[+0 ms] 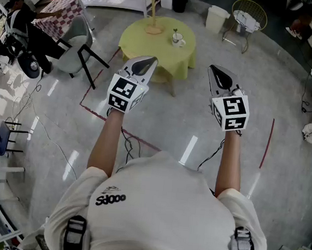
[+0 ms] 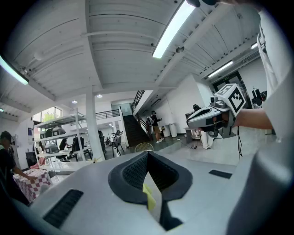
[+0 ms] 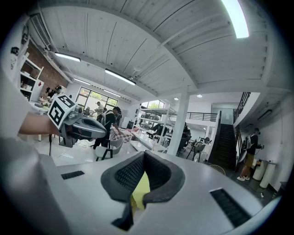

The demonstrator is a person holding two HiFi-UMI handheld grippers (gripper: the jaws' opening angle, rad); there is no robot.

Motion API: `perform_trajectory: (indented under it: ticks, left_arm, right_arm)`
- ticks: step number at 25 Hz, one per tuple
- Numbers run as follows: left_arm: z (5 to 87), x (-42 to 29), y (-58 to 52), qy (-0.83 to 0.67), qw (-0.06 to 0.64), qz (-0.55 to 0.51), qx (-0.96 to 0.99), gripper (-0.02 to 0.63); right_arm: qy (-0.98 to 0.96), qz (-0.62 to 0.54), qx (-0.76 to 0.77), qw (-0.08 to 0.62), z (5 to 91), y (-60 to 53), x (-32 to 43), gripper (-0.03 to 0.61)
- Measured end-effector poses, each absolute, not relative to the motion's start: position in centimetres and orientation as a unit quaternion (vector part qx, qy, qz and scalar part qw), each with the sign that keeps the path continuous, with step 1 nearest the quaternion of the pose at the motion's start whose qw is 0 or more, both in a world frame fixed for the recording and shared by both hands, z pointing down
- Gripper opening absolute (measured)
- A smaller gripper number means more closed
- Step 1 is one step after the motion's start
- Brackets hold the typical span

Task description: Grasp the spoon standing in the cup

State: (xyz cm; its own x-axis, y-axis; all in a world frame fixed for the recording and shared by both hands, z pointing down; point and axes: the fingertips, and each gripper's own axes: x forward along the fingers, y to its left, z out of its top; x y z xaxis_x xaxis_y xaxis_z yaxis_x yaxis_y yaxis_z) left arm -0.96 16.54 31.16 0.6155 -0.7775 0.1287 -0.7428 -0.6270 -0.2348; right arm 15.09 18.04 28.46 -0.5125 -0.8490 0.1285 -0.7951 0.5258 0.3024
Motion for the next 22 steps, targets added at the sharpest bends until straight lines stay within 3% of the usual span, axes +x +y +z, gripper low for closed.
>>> perform_trajectory:
  ticks: [22]
  left_arm:
    - [35.8, 0.5, 10.4, 0.453, 0.034, -0.123, -0.882, 0.025]
  right_arm:
    - [-0.871, -0.077, 0.465, 0.137, 33.3, 10.8, 18.0, 0.021]
